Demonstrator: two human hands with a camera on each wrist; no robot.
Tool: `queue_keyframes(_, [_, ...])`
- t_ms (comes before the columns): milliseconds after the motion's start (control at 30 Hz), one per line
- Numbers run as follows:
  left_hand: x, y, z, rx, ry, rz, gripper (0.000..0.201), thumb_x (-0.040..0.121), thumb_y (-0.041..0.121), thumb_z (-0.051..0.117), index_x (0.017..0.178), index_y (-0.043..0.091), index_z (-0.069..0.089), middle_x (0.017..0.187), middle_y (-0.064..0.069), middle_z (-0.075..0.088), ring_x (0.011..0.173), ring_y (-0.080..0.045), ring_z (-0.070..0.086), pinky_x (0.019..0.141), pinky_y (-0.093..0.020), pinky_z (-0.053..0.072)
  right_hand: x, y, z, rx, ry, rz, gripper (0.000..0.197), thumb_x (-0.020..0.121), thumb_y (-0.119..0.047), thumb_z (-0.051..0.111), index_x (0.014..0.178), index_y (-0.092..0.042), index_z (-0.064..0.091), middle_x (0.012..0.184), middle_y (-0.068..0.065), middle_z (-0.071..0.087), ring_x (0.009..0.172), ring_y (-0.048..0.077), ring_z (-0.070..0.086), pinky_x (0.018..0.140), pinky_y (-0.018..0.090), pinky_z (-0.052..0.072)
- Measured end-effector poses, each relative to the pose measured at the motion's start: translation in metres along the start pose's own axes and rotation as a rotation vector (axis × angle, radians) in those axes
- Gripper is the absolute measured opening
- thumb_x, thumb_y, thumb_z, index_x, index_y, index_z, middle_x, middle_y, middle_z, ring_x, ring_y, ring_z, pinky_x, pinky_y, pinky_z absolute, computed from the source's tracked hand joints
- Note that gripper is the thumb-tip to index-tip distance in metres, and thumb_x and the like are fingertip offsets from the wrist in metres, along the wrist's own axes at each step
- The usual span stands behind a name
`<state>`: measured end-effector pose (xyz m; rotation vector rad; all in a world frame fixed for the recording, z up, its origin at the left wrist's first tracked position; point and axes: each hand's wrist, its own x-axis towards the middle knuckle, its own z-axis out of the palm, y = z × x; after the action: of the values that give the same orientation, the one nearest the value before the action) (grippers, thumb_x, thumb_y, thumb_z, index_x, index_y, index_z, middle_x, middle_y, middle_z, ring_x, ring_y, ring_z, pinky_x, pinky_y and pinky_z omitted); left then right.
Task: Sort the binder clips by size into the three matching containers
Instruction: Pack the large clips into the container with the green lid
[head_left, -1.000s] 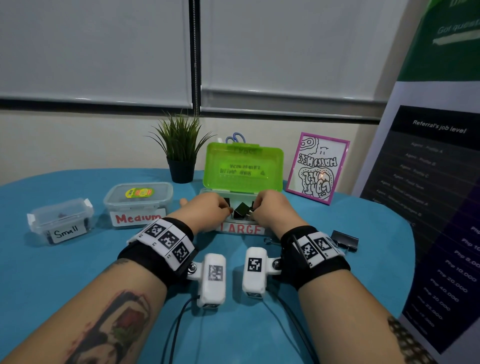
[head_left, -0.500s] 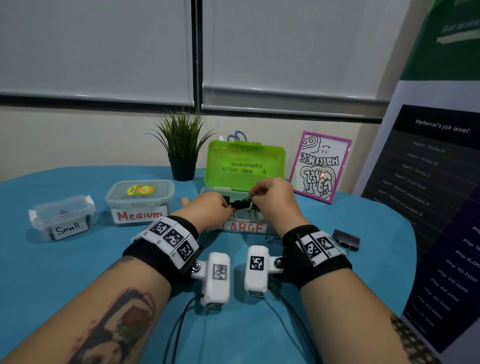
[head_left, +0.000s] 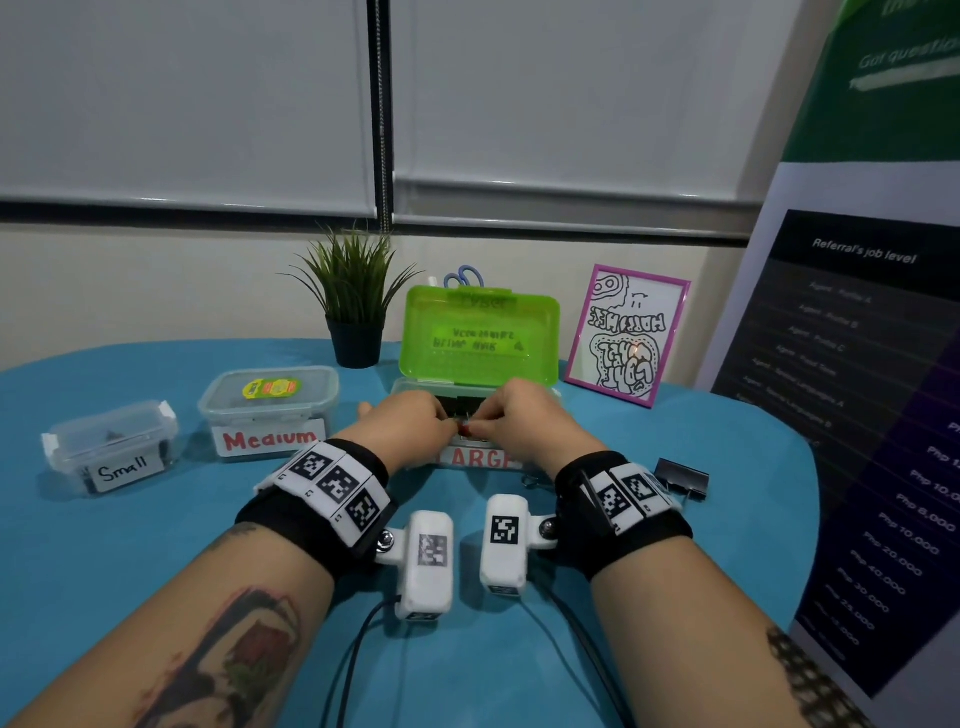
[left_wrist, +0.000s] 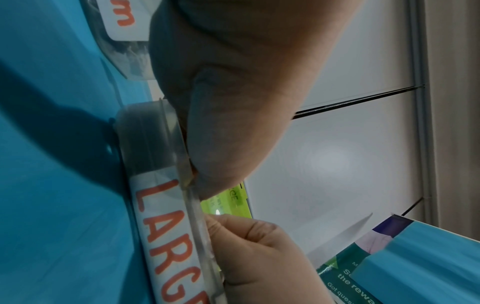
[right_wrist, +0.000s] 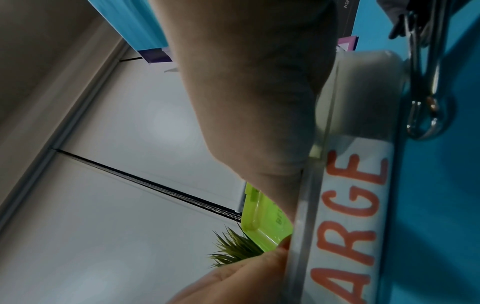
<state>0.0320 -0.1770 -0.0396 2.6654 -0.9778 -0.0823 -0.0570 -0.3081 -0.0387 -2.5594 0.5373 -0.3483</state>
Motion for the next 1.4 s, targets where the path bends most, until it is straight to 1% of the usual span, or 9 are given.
queue_keyframes(133, [-0.003,0.003,-0.002,-0.005,0.007,0.035,0.034,0.096,0.055,0.046,0.105,0.033,0.070,0.113,0.003,0.057,0.114,-0.024,0.052,0.098,-0.048,0.030,-0.001,0.005,-0.013,0.104,0.106,0.096,0.019,0.092,-0.037,0.068,0.096,-0.023,0.079,0.083,-0.002,0.072,0.080,0.018,0.064,0.076,0.030,0.053])
queue_keyframes(233, [-0.010,0.010,-0.007,-0.063,0.011,0.216,0.032,0.089,0.063,0.055,0.111,0.044,0.067,0.125,0.011,0.053,0.120,-0.016,0.049,0.104,-0.046,0.032,-0.009,0.024,-0.041,-0.098,0.303,0.352,0.023,0.090,-0.037,0.065,0.108,-0.023,0.072,0.111,0.004,0.069,0.111,0.028,0.057,0.094,0.038,0.041])
queue_keyframes(367, [-0.022,0.024,-0.005,-0.325,-0.098,0.443,0.016,0.090,0.031,0.069,0.102,0.040,0.074,0.110,0.017,0.068,0.103,-0.006,0.062,0.097,-0.034,0.050,-0.034,0.054,-0.075,-0.172,0.239,0.739,0.046,0.087,-0.031,0.071,0.126,-0.014,0.055,0.135,0.016,0.052,0.129,0.038,0.039,0.101,0.049,0.035])
queue_keyframes(533, [-0.019,0.023,0.005,-0.433,-0.113,0.442,0.049,0.088,-0.004,0.050,0.106,0.035,0.075,0.104,0.015,0.073,0.098,-0.002,0.066,0.091,-0.027,0.054,-0.030,0.081,-0.076,-0.066,0.071,0.899,0.080,0.048,-0.036,0.091,0.117,-0.010,0.061,0.113,0.015,0.065,0.112,0.038,0.058,0.097,0.054,0.047])
queue_keyframes(800, [-0.012,0.021,0.012,-0.537,-0.118,0.417,0.050,0.088,-0.008,0.051,0.088,0.037,0.073,0.091,0.015,0.075,0.086,0.000,0.067,0.085,-0.029,0.056,-0.042,0.066,-0.075,-0.263,0.002,0.740,0.021,0.081,-0.014,0.068,0.098,-0.003,0.064,0.082,0.009,0.062,0.074,0.024,0.063,0.058,0.027,0.048])
queue_keyframes(1000, [-0.016,0.025,0.008,-0.773,-0.106,0.318,0.028,0.086,0.020,0.075,0.112,0.023,0.064,0.095,-0.001,0.077,0.097,-0.023,0.073,0.091,-0.046,0.056,-0.033,0.054,-0.072,0.685,0.586,0.198,0.013,0.079,-0.001,0.069,0.083,-0.013,0.070,0.076,0.001,0.068,0.069,0.016,0.060,0.062,0.025,0.050])
queue_keyframes(1100, [-0.024,0.033,0.001,-1.004,-0.167,0.329,0.056,0.080,0.034,0.075,0.128,0.018,0.052,0.097,-0.002,0.078,0.095,-0.015,0.073,0.089,-0.033,0.056,-0.027,0.029,-0.056,0.831,0.435,-0.022,0.017,0.079,0.000,0.076,0.091,-0.011,0.071,0.084,0.006,0.073,0.072,0.015,0.066,0.059,0.027,0.054])
queue_keyframes(1233, [-0.024,0.042,0.000,-1.285,-0.168,0.296,0.032,0.093,0.001,0.061,0.124,0.006,0.055,0.083,-0.009,0.076,0.069,-0.014,0.074,0.065,-0.022,0.060,-0.023,0.009,-0.038,0.844,0.225,-0.115,0.020,0.085,0.010,0.068,0.103,0.001,0.069,0.088,0.011,0.071,0.081,0.026,0.064,0.065,0.032,0.056])
queue_keyframes(1400, [-0.007,0.030,0.001,-1.226,0.053,-0.010,0.038,0.097,-0.004,0.054,0.134,-0.005,0.044,0.089,-0.020,0.067,0.051,-0.011,0.070,0.045,-0.020,0.055,-0.024,0.034,-0.055,0.493,0.255,0.067,0.015,0.080,-0.012,0.081,0.090,-0.018,0.072,0.090,0.006,0.069,0.082,0.018,0.062,0.071,0.031,0.052])
